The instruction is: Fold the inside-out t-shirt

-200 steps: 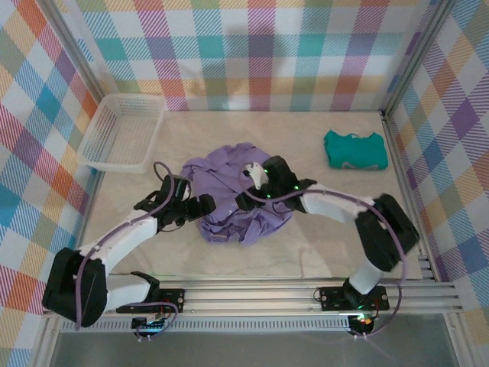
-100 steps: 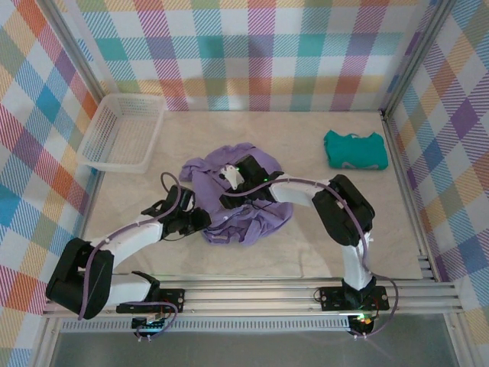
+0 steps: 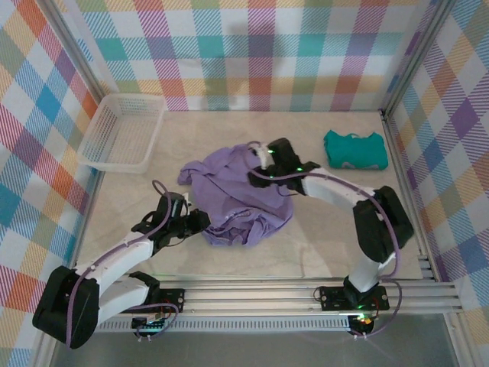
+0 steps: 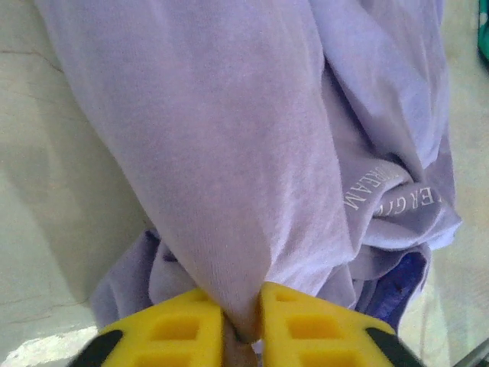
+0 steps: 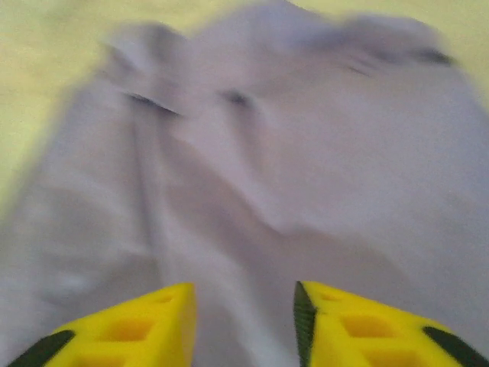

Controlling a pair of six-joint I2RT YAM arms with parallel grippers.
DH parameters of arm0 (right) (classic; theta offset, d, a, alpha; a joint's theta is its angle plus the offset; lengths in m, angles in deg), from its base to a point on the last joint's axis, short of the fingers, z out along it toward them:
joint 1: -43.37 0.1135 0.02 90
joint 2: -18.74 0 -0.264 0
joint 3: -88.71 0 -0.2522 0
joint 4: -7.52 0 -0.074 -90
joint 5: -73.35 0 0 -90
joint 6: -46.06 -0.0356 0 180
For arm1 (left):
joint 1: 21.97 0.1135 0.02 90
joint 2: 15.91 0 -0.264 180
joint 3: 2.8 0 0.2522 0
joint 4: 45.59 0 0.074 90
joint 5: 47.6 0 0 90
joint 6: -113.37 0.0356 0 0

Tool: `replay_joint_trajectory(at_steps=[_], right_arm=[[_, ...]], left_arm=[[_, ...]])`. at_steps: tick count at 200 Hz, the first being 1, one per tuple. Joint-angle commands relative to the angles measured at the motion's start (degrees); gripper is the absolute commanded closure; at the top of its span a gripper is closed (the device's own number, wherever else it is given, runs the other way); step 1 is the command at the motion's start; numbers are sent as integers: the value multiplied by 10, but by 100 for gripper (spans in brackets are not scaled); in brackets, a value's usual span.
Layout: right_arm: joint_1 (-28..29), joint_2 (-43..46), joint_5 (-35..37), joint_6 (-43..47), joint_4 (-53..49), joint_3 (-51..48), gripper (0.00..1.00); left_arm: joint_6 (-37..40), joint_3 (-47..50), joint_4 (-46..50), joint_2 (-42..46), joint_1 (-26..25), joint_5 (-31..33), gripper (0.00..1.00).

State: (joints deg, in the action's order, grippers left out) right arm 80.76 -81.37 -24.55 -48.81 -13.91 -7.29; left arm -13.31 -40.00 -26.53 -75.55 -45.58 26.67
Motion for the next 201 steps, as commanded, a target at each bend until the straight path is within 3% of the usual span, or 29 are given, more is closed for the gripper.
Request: replay_joint_trajectory(at_steps=[1,28,50,64,72,90,101,107,115,150,172,201], right_arm=[[62,-91,-86,27,-9,94,45],[86,-176,-110,10,-27,179,33],[105,-242,-85,8,-72,249,22],[110,-283,-55,0,-96,287,22],[111,-297,-40,-3,-104,301,30],[106,-285,-13,-1,-93,296,72],[94,-256,-24,-6,-74,278,92],[85,-234,-38,-13,-58,260,100],[72,-198,-62,-24,-28,230,100],[-1,-73,-222,-144,124,117,100],[-48,-26,-292,-253,241,59,100],[-121,67,-310,-318,333,-32,100]], left_arm=[[-7,18,58,33,-4,55,59],[-42,35,100,58,12,82,45],[-69,51,96,68,20,68,42],[-79,58,91,73,20,52,40],[-80,61,88,76,19,41,39],[-73,61,71,81,19,19,39],[-72,62,33,75,18,-7,39],[-73,64,0,68,18,-27,39],[-77,63,-44,51,17,-50,40],[-72,24,-123,-87,15,-61,71],[-57,-24,-178,-166,15,-82,100],[5,-110,-131,-105,21,-17,100]])
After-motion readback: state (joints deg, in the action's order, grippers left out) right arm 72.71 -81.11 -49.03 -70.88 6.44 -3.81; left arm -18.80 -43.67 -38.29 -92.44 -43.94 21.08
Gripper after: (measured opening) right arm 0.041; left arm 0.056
